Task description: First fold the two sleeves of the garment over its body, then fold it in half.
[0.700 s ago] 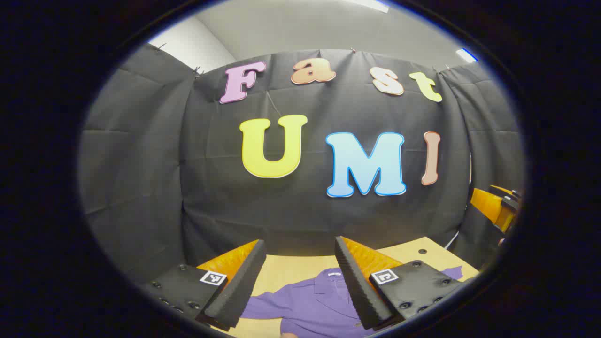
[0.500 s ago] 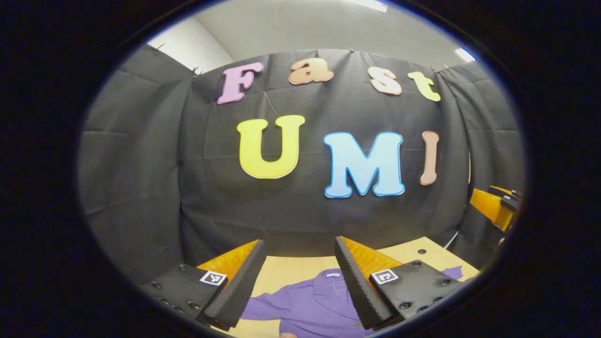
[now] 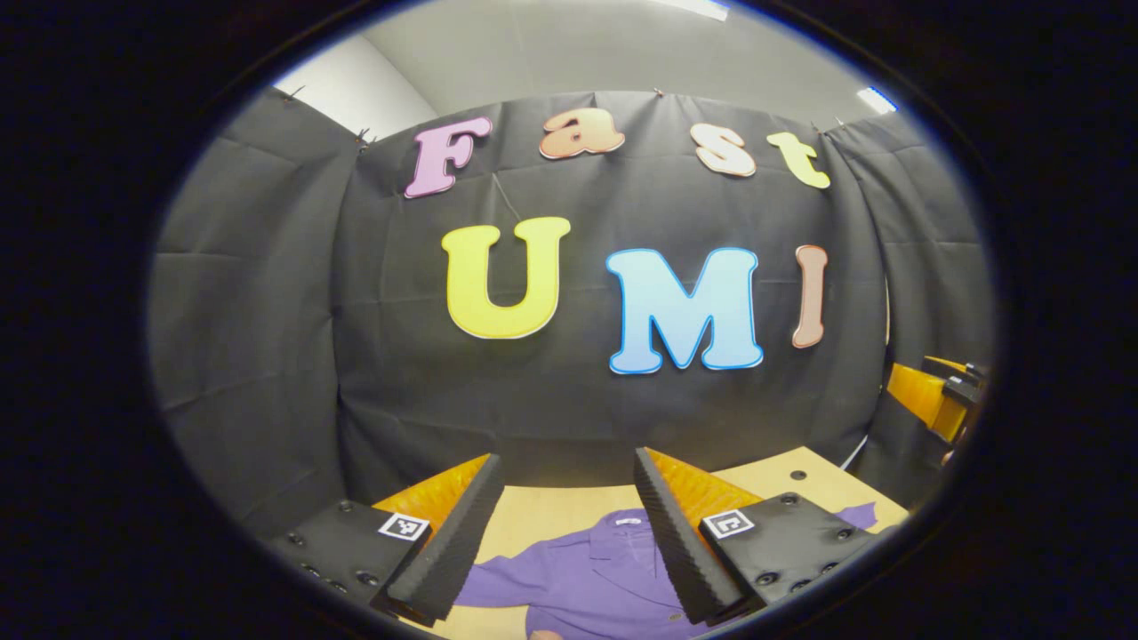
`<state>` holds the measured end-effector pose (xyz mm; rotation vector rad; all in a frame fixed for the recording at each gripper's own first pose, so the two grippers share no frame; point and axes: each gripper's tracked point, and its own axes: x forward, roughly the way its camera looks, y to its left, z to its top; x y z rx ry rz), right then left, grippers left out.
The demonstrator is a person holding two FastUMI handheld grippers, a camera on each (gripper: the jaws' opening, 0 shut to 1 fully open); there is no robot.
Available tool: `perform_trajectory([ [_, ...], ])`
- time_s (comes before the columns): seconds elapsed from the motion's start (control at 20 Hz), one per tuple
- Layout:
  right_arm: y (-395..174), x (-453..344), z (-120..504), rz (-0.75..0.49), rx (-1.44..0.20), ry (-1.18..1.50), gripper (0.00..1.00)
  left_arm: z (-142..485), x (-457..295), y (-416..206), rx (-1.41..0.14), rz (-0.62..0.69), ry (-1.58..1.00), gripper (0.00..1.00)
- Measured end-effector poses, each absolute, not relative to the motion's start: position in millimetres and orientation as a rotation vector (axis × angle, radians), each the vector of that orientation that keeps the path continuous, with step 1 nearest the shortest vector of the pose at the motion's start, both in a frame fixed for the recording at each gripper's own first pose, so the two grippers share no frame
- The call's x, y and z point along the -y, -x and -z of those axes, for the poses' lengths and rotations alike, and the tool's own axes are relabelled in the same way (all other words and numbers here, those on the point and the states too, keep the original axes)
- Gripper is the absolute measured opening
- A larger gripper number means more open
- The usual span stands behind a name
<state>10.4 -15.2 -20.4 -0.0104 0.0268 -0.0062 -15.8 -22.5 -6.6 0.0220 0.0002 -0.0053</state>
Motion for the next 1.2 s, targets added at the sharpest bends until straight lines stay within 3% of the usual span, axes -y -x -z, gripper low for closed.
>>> perform_trajectory([
  [0.45,-30,53,72,0.079,-0.132,0.043,0.92,8,26,11,-0.007,0.001,-0.037,0.94],
  [1.2,-40,168,225,0.278,-0.370,0.076,0.92,27,-19,7,-0.057,-0.093,-0.029,0.94],
])
